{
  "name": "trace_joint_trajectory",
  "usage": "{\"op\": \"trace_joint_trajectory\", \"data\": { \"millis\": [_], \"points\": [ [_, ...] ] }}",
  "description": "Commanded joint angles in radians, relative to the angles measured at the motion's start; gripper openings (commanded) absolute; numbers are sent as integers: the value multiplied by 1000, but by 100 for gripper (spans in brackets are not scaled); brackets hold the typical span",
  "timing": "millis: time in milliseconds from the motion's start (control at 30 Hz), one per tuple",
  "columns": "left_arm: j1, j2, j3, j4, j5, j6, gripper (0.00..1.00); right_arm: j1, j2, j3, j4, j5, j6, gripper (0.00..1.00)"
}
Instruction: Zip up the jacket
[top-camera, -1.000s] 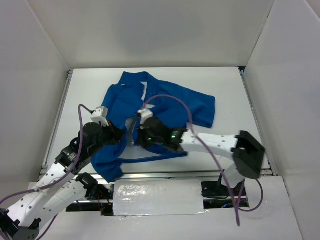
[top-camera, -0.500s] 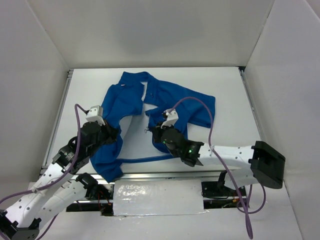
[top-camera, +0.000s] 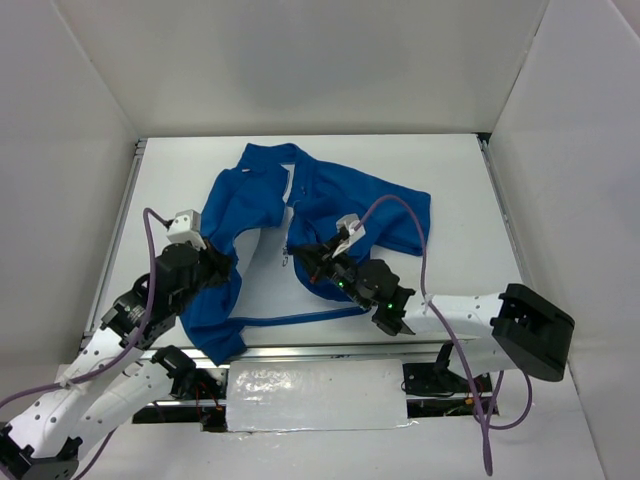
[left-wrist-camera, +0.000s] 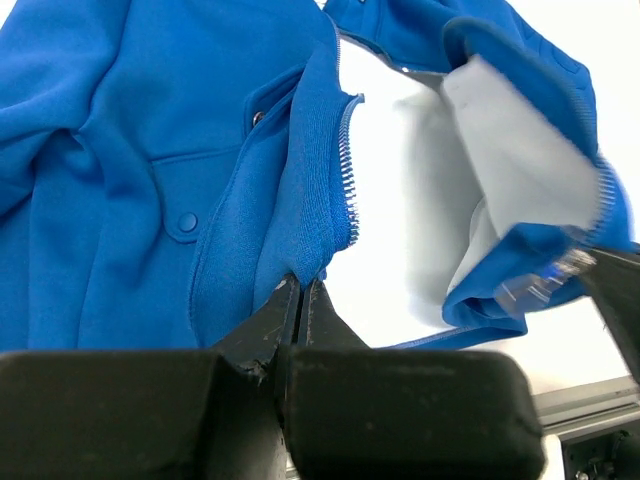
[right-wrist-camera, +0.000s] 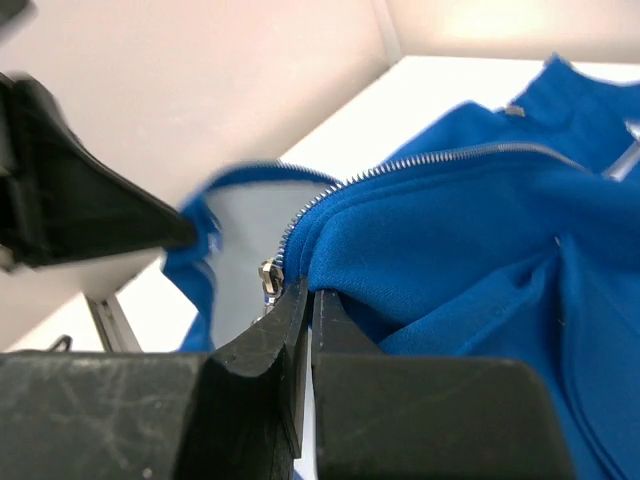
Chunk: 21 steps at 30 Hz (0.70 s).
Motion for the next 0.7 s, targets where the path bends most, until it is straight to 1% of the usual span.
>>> {"op": "trace_joint_trajectory", "data": {
  "millis": [0,33,67,100,133,167,200,233,267,333,367,400,433,567,667],
  "points": [
    [1,-6,38,34,-20,-1,0,1,-55,50,71,-31,-49,0],
    [1,-7,34,48,-3,0,0,1,-50,60,2,-23,-29,0],
    [1,-12,27,90,24,14,0,1,-56,57,1,-35,-11,0],
    [1,-15,21,118,91,22,0,1,-64,40,2,-47,31,0],
    [1,-19,14,149,124,31,0,1,-71,43,-23,-46,54,0],
    [1,-39,4,182,159,40,0,1,-84,58,-81,-26,90,0],
    [1,-50,-24,254,191,42,0,1,-88,95,-199,-11,159,0],
    [1,-62,-39,294,248,40,0,4,-94,104,-235,0,189,0],
    [1,-88,-79,380,277,40,0,4,-111,102,-273,0,256,0],
    [1,-107,-114,451,331,22,0,6,-124,106,-329,0,322,0],
    [1,-116,-140,479,348,13,0,12,-130,117,-359,5,374,0],
    [1,-115,-151,521,357,6,0,13,-131,120,-413,8,394,0],
    [1,-110,-159,543,380,-4,0,16,-133,123,-430,6,410,0],
    [1,-86,-193,574,388,-18,0,29,-125,163,-554,-8,476,0],
    [1,-81,-219,603,396,-23,0,38,-111,174,-577,-23,500,0]
  ]
}}
